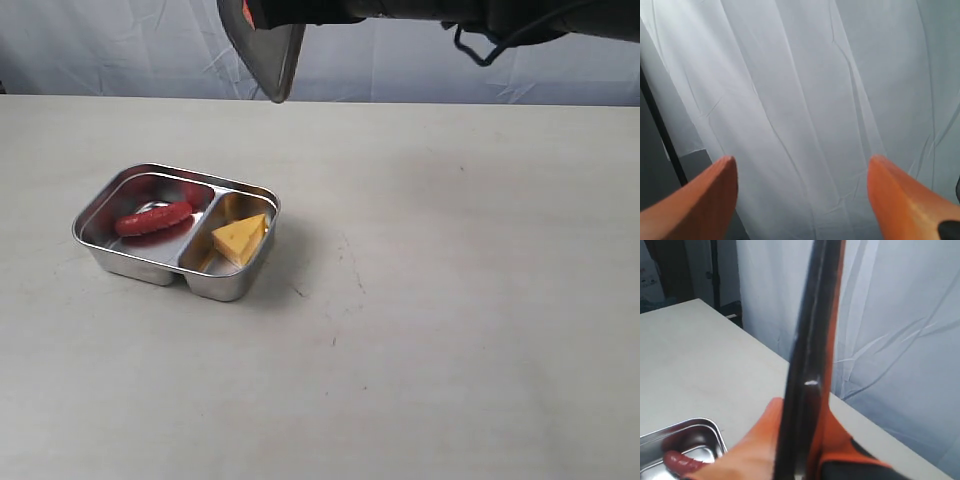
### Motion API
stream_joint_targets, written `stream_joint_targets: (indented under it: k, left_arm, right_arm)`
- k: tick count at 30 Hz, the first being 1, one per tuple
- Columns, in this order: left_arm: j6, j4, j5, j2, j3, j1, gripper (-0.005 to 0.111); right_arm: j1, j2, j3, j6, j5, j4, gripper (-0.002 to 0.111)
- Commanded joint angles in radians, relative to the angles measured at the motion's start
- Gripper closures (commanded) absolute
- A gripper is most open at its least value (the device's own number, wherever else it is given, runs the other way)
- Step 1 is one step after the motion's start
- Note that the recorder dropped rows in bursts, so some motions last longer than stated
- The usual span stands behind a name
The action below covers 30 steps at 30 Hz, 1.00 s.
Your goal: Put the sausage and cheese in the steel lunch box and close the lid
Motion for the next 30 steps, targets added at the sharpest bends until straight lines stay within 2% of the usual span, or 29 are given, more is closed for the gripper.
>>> stream_joint_targets:
  k: [1, 4, 6, 9, 15, 17, 19, 22, 24, 30]
  left_arm:
    - [-0.004, 0.004, -0.005, -0.003, -0.005, 0.004, 0.038]
    - [-0.004, 0.004, -0.005, -0.003, -0.005, 0.004, 0.038]
    - [-0.004, 0.004, -0.005, -0.003, -0.005, 0.004, 0.038]
    - [-0.004, 0.004, -0.005, -0.003, -0.005, 0.004, 0.038]
    - [-0.004, 0.004, -0.005, -0.003, -0.005, 0.004, 0.038]
    - [-0.004, 0.004, -0.005, -0.003, -0.005, 0.004, 0.038]
    - [-0.004, 0.004, -0.005, -0.003, -0.005, 0.004, 0.038]
    - [-0.004, 0.004, -0.005, -0.003, -0.005, 0.004, 0.038]
    - [-0.004, 0.004, -0.005, -0.003, -0.005, 0.004, 0.038]
    - [-0.004, 0.004, -0.005, -0.003, -0.005, 0.004, 0.038]
  right_arm:
    - [0.001, 0.0, -0.027, 0.677, -0.065, -0.585, 0.109]
    - [0.011, 0.004, -0.027, 1.068, -0.093, -0.916, 0.109]
    - [0.019, 0.007, -0.025, 1.181, -0.109, -1.037, 0.109]
    - [0.036, 0.012, 0.0, 1.362, -0.179, -1.078, 0.109]
    - [0.062, 0.014, 0.121, 1.914, -0.363, -1.486, 0.109]
    - [0.065, 0.014, 0.177, 1.969, -0.447, -1.462, 0.109]
    - [0.065, 0.014, 0.253, 2.036, -0.636, -1.439, 0.109]
    - [0.07, 0.014, 0.364, 2.154, -0.961, -1.5, 0.109]
    - [0.072, 0.014, 0.418, 2.202, -1.097, -1.507, 0.109]
    - [0.072, 0.014, 0.512, 2.27, -1.162, -1.499, 0.109]
